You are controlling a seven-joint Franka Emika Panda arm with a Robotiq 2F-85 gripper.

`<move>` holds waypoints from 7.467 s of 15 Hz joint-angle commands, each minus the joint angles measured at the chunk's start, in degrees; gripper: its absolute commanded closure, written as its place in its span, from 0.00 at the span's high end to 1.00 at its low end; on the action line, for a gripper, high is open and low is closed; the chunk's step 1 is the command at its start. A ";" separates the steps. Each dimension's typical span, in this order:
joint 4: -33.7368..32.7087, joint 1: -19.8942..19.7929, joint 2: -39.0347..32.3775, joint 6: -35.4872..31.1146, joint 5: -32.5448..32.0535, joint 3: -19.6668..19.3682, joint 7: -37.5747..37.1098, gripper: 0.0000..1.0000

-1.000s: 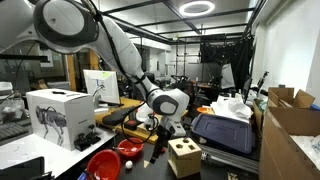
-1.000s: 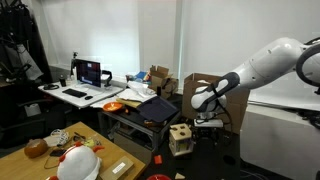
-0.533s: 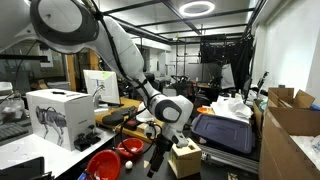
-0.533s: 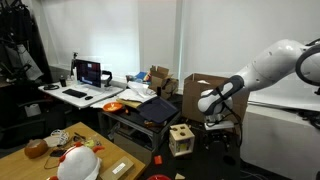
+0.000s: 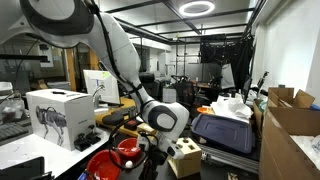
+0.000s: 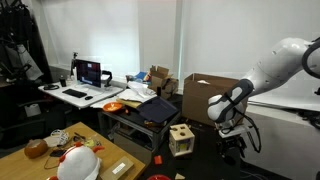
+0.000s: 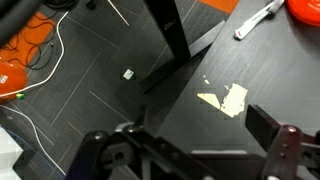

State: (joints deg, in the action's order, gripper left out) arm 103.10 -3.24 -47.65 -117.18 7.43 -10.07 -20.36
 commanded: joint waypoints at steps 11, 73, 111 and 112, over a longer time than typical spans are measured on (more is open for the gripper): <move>12.77 -4.35 3.72 -7.51 0.24 4.37 18.22 1.00; 12.54 -9.22 1.05 -8.20 5.44 10.25 30.03 1.00; 17.33 -7.37 -6.02 -31.67 10.64 14.93 25.85 1.00; 17.48 -7.44 -6.11 -33.58 10.72 14.95 25.28 1.00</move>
State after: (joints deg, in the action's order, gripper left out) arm 118.44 -10.15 -54.79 -145.60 17.07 4.43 6.42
